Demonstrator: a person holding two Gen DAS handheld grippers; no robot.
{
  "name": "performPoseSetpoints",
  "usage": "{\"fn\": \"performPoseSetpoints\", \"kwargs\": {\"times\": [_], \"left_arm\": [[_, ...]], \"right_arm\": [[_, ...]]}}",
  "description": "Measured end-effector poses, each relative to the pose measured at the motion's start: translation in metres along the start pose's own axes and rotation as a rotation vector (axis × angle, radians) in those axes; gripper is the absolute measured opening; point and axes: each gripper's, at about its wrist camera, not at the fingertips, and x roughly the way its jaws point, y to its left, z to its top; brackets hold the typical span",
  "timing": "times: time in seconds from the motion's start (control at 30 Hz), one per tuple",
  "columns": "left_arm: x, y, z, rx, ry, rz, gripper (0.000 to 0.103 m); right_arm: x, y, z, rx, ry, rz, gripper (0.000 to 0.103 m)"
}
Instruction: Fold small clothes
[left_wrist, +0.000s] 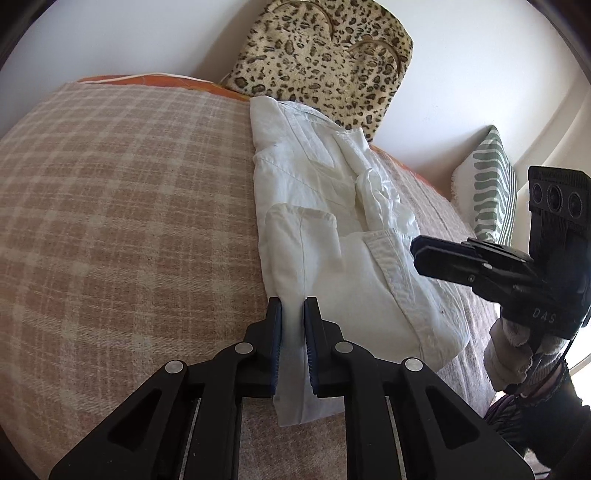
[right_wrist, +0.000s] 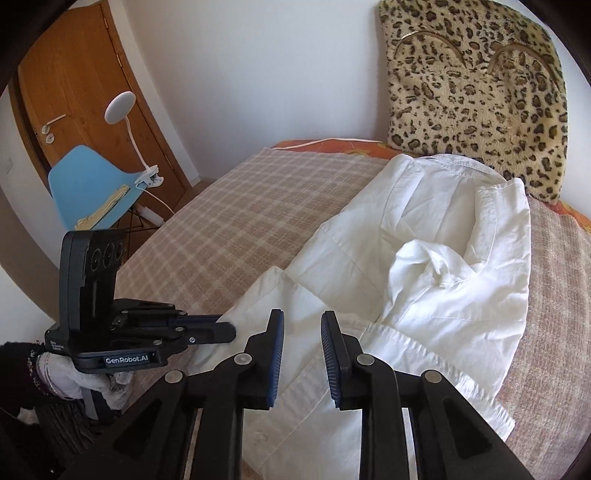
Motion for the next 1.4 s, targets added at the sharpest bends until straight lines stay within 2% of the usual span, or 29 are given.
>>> {"fn": "performPoseSetpoints", "kwargs": {"times": [0.1, 0.23, 0.3, 0.37, 0.43, 0.5, 0.6, 0.7, 0.77, 0.83, 0.93, 1.0, 1.1, 1.13, 1.2, 1.3, 1.33, 1.4], "left_arm": [[-0.012, -0.004, 0.002, 0.027, -0.043, 0.027, 0.013], [-0.023, -0.014, 0.008, 0.056, -0.100, 0.014, 0.013], [-0.019, -0.022, 0.011, 0.087, -0.096, 0.006, 0.013], [-0.005, -0.029, 0.015, 0.113, -0.056, -0.010, 0.013], [0.012, -0.030, 0.017, 0.137, -0.015, 0.023, 0.013], [0.023, -0.024, 0.018, 0.115, -0.004, 0.064, 0.013], [0.024, -0.017, 0.022, 0.060, -0.012, 0.065, 0.013], [0.008, -0.030, 0.024, 0.078, -0.054, 0.051, 0.013], [-0.005, -0.044, 0.021, 0.124, -0.087, 0.022, 0.013], [-0.013, -0.058, 0.015, 0.166, -0.105, -0.009, 0.013], [-0.005, -0.075, 0.004, 0.240, -0.073, -0.044, 0.015], [0.008, -0.078, 0.000, 0.280, -0.038, -0.007, 0.017], [0.030, -0.060, -0.002, 0.213, 0.038, 0.037, 0.017], [0.032, -0.053, -0.002, 0.176, 0.050, 0.029, 0.017], [0.024, -0.046, 0.004, 0.128, 0.030, 0.011, 0.017], [0.004, -0.045, 0.015, 0.138, -0.041, 0.021, 0.017], [-0.001, -0.042, 0.020, 0.129, -0.059, 0.015, 0.020], [-0.010, -0.033, 0.029, 0.089, -0.093, 0.007, 0.038]], "right_arm": [[0.009, 0.023, -0.026, -0.063, 0.060, -0.032, 0.022], [0.019, 0.016, -0.054, -0.027, 0.110, -0.146, 0.019], [0.014, 0.005, -0.062, 0.053, 0.087, -0.125, 0.021], [0.004, 0.001, -0.064, 0.092, 0.043, -0.106, 0.025], [-0.010, 0.000, -0.063, 0.107, -0.013, -0.075, 0.028], [-0.024, -0.004, -0.059, 0.115, -0.069, -0.083, 0.031], [-0.028, -0.019, -0.052, 0.137, -0.089, -0.109, 0.036], [-0.015, -0.034, -0.049, 0.147, -0.045, -0.191, 0.034], [-0.007, -0.044, -0.051, 0.150, -0.003, -0.278, 0.031], [-0.006, -0.053, -0.055, 0.172, 0.020, -0.302, 0.026], [-0.013, -0.054, -0.059, 0.205, 0.029, -0.318, 0.024], [-0.014, -0.050, -0.059, 0.178, 0.048, -0.362, 0.024], [-0.015, -0.051, -0.062, 0.189, 0.061, -0.363, 0.024], [-0.016, -0.051, -0.062, 0.193, 0.063, -0.364, 0.025], [-0.025, -0.052, -0.063, 0.212, 0.047, -0.345, 0.027], [-0.047, -0.055, -0.062, 0.241, -0.009, -0.299, 0.033], [-0.054, -0.056, -0.060, 0.237, -0.029, -0.279, 0.035], [-0.066, -0.059, -0.057, 0.235, -0.073, -0.285, 0.043]]}}
